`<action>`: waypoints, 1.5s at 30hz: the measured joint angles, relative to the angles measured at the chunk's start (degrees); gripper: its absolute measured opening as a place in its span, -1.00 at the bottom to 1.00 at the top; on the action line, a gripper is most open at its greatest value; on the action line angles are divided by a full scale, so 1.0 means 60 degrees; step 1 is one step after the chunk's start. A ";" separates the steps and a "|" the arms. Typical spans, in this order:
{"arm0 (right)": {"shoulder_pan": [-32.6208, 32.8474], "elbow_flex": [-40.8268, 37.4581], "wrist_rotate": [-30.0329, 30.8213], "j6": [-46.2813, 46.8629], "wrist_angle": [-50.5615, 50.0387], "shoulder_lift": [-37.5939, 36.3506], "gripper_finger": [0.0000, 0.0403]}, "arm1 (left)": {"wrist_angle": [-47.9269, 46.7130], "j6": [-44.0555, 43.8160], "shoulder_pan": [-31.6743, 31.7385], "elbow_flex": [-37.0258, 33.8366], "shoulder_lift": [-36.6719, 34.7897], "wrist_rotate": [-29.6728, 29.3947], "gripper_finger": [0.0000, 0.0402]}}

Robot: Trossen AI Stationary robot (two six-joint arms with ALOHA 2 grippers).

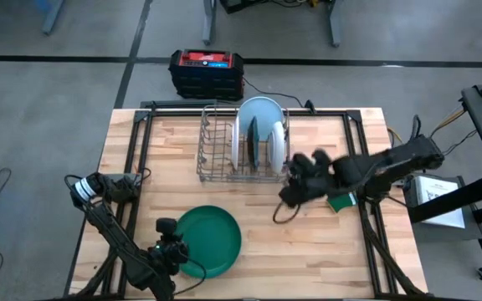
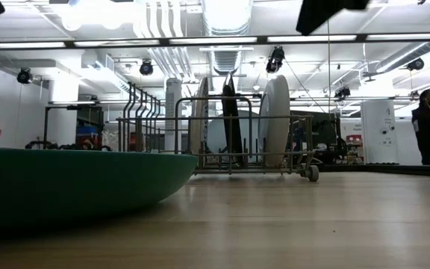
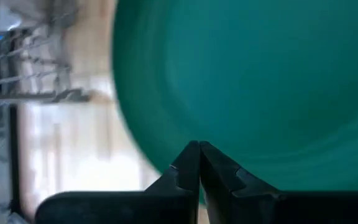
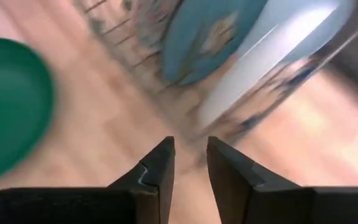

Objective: Sort dishes
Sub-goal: Put the dark green plate in the dishwasher rack

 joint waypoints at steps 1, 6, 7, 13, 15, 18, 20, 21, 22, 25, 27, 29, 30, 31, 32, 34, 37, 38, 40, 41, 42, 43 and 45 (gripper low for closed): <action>0.0291 -0.0369 -0.0097 0.0422 0.0579 0.0030 -0.60 | 0.0220 0.0151 -0.0054 -0.0019 0.0000 -0.0002 -1.00; 0.1607 -0.1864 -0.0287 0.2051 0.3669 0.0500 -0.64 | 0.0489 0.0441 -0.0429 -0.0108 0.0000 0.0004 -1.00; 0.1787 -0.2071 -0.0232 0.2244 0.4276 0.0606 -0.64 | 0.0605 0.0430 -0.0501 -0.0159 0.0000 0.0004 -1.00; 0.2327 -0.2624 -0.0202 0.3165 0.6964 0.1745 -0.63 | 0.1969 0.0436 -0.0717 -0.0598 0.0010 0.0000 -1.00; 0.2325 -0.2600 -0.0187 0.3511 0.7368 0.2154 -0.61 | 0.2416 0.0499 -0.0716 -0.0677 0.0042 -0.0004 -1.00; 0.2318 -0.2376 -0.0185 0.4029 0.7402 0.2865 -0.56 | 0.2974 0.0538 -0.0717 -0.0835 0.0066 -0.0007 -1.00; 0.2321 -0.2213 -0.0188 0.4403 0.7579 0.3252 -0.52 | 0.3309 0.0535 -0.0717 -0.0984 0.0069 -0.0004 -1.00; 0.2322 -0.2150 -0.0191 0.4540 0.7795 0.3429 -0.50 | 0.3425 0.0538 -0.0717 -0.1046 0.0069 -0.0006 -1.00; 0.2325 -0.2076 -0.0192 0.4691 0.8040 0.3630 -0.47 | 0.3533 0.0538 -0.0717 -0.1099 0.0069 -0.0007 -1.00; 0.2271 -0.1957 -0.0263 0.4950 0.8830 0.4077 -0.37 | 0.3639 0.0662 -0.0717 -0.1159 0.0069 -0.0007 -1.00; 0.2218 -0.1818 -0.0332 0.4983 0.9315 0.4329 -0.28 | 0.3783 0.0918 -0.0717 -0.1188 0.0069 -0.0011 -1.00; 0.2151 -0.1678 -0.0356 0.5021 0.9398 0.4549 -0.20 | 0.3926 0.1147 -0.0717 -0.1240 0.0069 -0.0098 -1.00; 0.2107 -0.1580 -0.0371 0.5121 0.9410 0.4685 -0.16 | 0.4008 0.1264 -0.0716 -0.1271 0.0069 -0.0112 -1.00; 0.2056 -0.1520 -0.0400 0.5204 0.9445 0.4800 -0.12 | 0.4023 0.1383 -0.0713 -0.1307 0.0069 -0.0117 -1.00; 0.2009 -0.1467 -0.0414 0.5231 0.9379 0.4908 -0.08 | 0.4077 0.1489 -0.0713 -0.1350 0.0069 -0.0135 -1.00; 0.1915 -0.1304 -0.0425 0.5266 0.9382 0.5118 -0.01 | 0.4183 0.1636 -0.0713 -0.1436 0.0069 -0.0138 -1.00; 0.1761 -0.1135 -0.0469 0.5483 0.9407 0.5305 0.08 | 0.4250 0.1776 -0.0710 -0.1603 0.0069 -0.0182 -1.00; 0.1695 -0.1077 -0.0555 0.5524 0.9448 0.5378 0.11 | 0.4266 0.1781 -0.0710 -0.1648 0.0069 -0.0180 -1.00; 0.1581 -0.1023 -0.0675 0.5534 0.9374 0.5522 0.15 | 0.4273 0.1758 -0.0708 -0.1750 0.0069 -0.0180 -1.00; 0.1534 -0.0946 -0.0699 0.5541 0.9366 0.5619 0.17 | 0.4339 0.1721 -0.0707 -0.1800 0.0069 -0.0189 -1.00; 0.1486 -0.0861 -0.0763 0.5565 0.9406 0.5700 0.18 | 0.4367 0.1689 -0.0702 -0.1825 0.0069 -0.0185 -1.00; 0.1434 -0.0776 -0.0865 0.5573 0.9413 0.5773 0.19 | 0.4386 0.1682 -0.0699 -0.1845 0.0069 -0.0186 -1.00; 0.1338 -0.0539 -0.1029 0.5566 0.9441 0.5990 0.20 | 0.4488 0.1679 -0.0699 -0.1880 0.0069 -0.0197 -1.00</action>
